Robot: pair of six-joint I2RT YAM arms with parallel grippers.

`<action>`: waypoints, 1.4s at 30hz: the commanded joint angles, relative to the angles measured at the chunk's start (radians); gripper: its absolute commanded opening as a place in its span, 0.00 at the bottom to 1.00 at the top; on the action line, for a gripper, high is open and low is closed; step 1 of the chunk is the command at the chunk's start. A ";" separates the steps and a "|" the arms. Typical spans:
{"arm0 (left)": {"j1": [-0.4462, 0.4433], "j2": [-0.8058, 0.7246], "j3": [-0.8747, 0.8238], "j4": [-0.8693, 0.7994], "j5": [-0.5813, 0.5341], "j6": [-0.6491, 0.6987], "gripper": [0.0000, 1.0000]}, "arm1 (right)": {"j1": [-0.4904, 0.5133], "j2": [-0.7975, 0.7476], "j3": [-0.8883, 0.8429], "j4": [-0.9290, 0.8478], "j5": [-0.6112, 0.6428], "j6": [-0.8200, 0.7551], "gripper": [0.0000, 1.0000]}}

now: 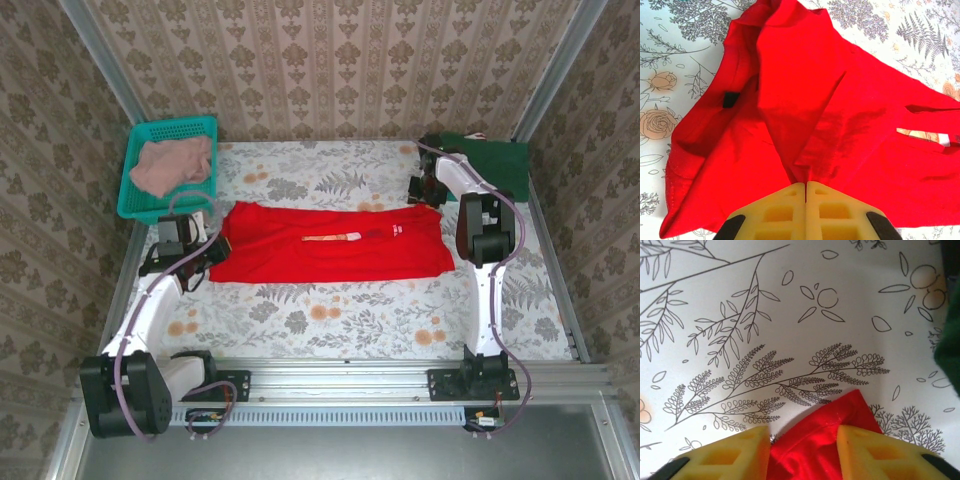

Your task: Fold and stack the t-shirts

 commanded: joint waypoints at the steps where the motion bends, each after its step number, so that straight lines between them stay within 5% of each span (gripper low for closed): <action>1: 0.012 0.006 0.004 -0.007 -0.008 -0.008 0.00 | 0.000 0.015 -0.020 -0.029 -0.045 0.021 0.27; 8: 0.015 0.018 0.003 0.004 -0.010 -0.012 0.00 | 0.002 -0.028 0.021 -0.033 -0.020 0.011 0.00; 14: 0.018 0.054 0.068 0.032 0.014 -0.033 0.00 | 0.000 -0.148 0.053 0.036 -0.008 0.004 0.00; 23: 0.020 0.245 0.420 0.111 0.030 -0.043 0.00 | -0.067 -0.222 0.025 0.179 -0.081 0.042 0.00; 28: 0.021 0.450 0.628 0.170 0.107 -0.020 0.00 | -0.098 -0.213 -0.032 0.231 -0.124 0.042 0.00; 32: 0.021 0.470 0.625 0.196 0.170 -0.015 0.00 | -0.110 -0.271 -0.172 0.307 -0.140 0.017 0.00; 36: 0.021 0.330 0.433 0.231 0.128 0.007 0.00 | -0.128 -0.362 -0.361 0.434 -0.147 0.003 0.07; 39: 0.021 0.239 0.309 0.252 0.102 0.007 0.00 | -0.136 -0.380 -0.406 0.416 -0.193 0.013 0.33; 42: 0.020 0.198 0.257 0.221 0.108 0.019 0.00 | -0.130 -0.425 -0.469 0.432 -0.239 0.025 0.34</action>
